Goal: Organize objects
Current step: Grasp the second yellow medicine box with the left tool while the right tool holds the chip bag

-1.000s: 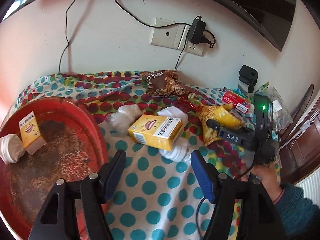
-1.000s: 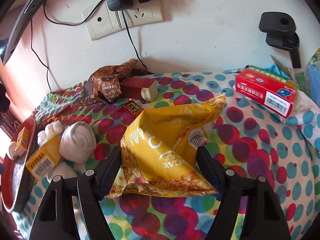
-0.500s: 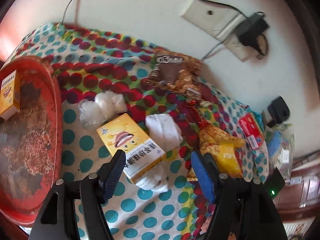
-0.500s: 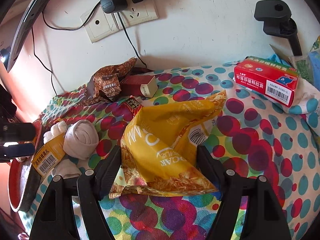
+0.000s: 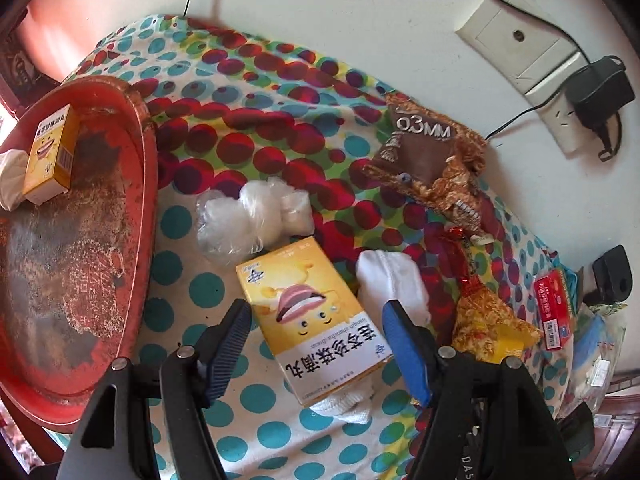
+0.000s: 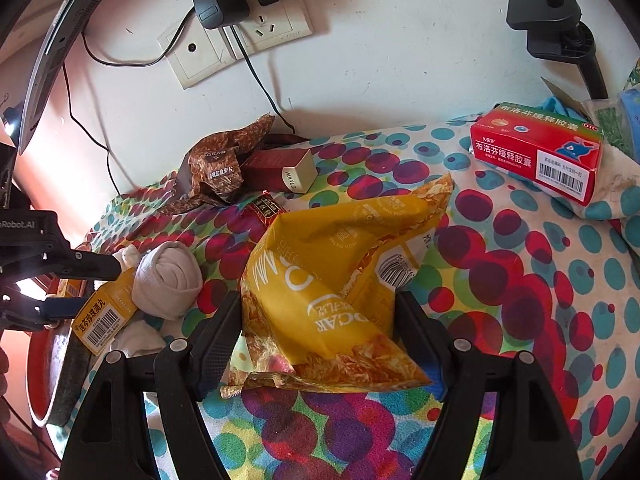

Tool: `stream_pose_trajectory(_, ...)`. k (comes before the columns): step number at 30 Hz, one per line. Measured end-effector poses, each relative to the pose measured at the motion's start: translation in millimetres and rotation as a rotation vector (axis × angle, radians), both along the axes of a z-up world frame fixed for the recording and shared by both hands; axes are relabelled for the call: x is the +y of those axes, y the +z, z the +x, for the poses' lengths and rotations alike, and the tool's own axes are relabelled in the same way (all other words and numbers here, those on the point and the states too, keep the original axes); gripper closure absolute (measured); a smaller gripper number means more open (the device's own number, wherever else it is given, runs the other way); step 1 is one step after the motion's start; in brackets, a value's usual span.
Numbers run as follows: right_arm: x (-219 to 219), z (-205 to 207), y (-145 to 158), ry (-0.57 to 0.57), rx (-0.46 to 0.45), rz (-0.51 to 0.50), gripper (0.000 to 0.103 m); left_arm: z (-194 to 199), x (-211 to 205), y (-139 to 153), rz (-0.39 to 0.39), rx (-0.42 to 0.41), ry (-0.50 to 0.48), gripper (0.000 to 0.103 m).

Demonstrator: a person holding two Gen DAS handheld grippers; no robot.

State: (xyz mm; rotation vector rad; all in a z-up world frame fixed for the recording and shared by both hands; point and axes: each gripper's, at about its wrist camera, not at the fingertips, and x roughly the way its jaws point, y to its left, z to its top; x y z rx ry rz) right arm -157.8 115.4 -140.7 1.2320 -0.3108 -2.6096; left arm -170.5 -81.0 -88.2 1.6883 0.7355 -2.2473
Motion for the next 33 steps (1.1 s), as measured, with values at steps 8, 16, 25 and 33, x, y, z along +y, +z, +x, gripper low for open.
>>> stream_pose_trajectory(8,0.0,-0.3,-0.8,-0.006,0.001,-0.003,0.029,14.5,-1.7,-17.1,0.003,-0.028,-0.02,0.033)
stream_pose_trajectory(16,0.2,-0.1,-1.1,-0.009,0.002,-0.003,0.028,32.6,-8.6,-20.0,-0.019,0.062,-0.085,0.051)
stream_pose_trajectory(25,-0.6,1.4,-4.2,-0.02,0.005,0.005,0.028,43.8,3.1,-9.2,-0.13,0.162,-0.183,0.051)
stream_pose_trajectory(33,-2.1,2.4,-6.5,-0.032,0.01,0.006,0.028,58.8,16.7,-4.8,-0.235,0.221,-0.251,0.051)
